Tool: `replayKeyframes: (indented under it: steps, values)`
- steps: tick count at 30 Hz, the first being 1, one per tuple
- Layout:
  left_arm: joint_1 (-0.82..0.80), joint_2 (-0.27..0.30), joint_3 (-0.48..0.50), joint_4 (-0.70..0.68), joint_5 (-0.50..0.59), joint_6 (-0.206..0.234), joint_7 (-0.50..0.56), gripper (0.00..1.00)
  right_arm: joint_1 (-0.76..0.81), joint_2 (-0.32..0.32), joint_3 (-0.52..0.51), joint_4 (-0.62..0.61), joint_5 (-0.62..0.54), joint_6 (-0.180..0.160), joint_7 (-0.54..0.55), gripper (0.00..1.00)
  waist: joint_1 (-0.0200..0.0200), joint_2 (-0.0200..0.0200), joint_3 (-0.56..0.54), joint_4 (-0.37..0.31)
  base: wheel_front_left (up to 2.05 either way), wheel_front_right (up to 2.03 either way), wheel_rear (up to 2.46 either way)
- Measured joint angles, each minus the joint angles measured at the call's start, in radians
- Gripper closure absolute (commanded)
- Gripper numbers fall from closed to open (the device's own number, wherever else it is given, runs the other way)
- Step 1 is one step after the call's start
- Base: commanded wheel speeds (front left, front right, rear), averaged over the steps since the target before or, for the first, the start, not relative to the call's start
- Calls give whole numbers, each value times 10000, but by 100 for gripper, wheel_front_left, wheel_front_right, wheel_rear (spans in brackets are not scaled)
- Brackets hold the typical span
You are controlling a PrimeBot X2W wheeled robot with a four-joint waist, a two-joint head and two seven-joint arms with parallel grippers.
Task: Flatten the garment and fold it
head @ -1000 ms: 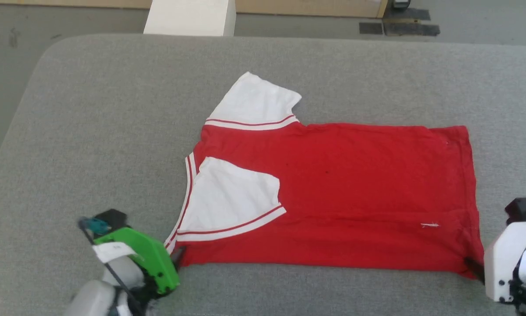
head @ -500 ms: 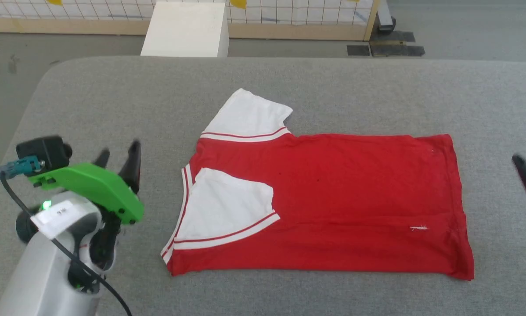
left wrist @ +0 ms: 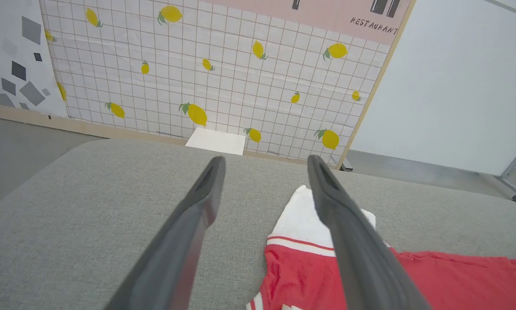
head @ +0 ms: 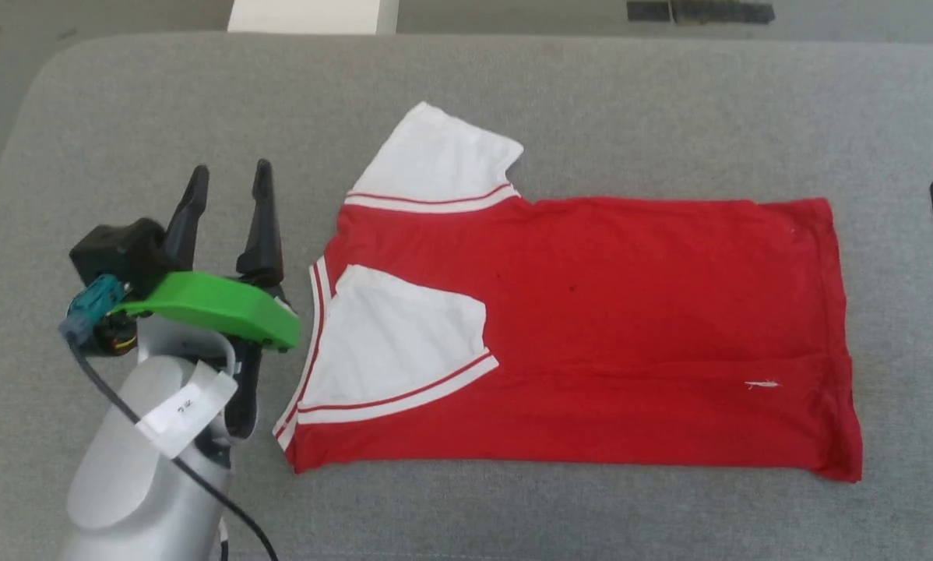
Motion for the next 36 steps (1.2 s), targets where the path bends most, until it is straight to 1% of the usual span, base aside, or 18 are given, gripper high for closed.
replayKeyframes:
  steps: [3,6,9,14,17,23,27,30,35,36]
  values:
    - [-402,-169,-84,510,56,-127,-255,0,-88,-42,109,196,86,0,-343,0,0,0,334,14,0,0,0]
    - [-893,-261,-194,972,190,-240,-330,0,-270,-94,249,284,184,0,-541,0,0,0,650,23,0,0,0]
    - [-1672,-378,-403,1501,339,-449,-282,0,-525,-186,372,339,222,0,-625,0,0,0,983,29,0,0,0]
    - [-3571,-608,-742,2656,428,-802,291,0,-1003,-359,656,330,378,0,-627,0,1,0,1586,20,0,0,0]
    - [-4855,-757,-953,3515,483,-988,972,0,-1309,-414,861,284,453,0,-616,0,1,0,1962,-22,0,0,0]
    - [-7336,-949,-1409,5338,587,-1137,3026,0,-1632,-493,1221,190,541,0,-600,0,1,0,2652,-263,0,0,0]
    - [-8440,-1112,-1801,6424,639,-1200,4847,0,-1686,-474,1356,171,621,0,-600,0,1,0,2980,-526,0,0,0]
    - [-9114,-1202,-2178,7150,715,-1208,6431,0,-1732,-474,1404,161,692,0,-614,0,1,0,3263,-749,0,0,0]
    - [-9690,-1189,-2621,7854,1101,-980,8149,0,-1790,-483,1384,157,805,0,-648,0,1,0,3700,-1033,0,0,0]
    - [-9724,-1179,-2683,8004,1120,-880,8510,0,-1792,-479,1379,159,813,0,-681,0,1,0,3787,-1090,0,0,0]
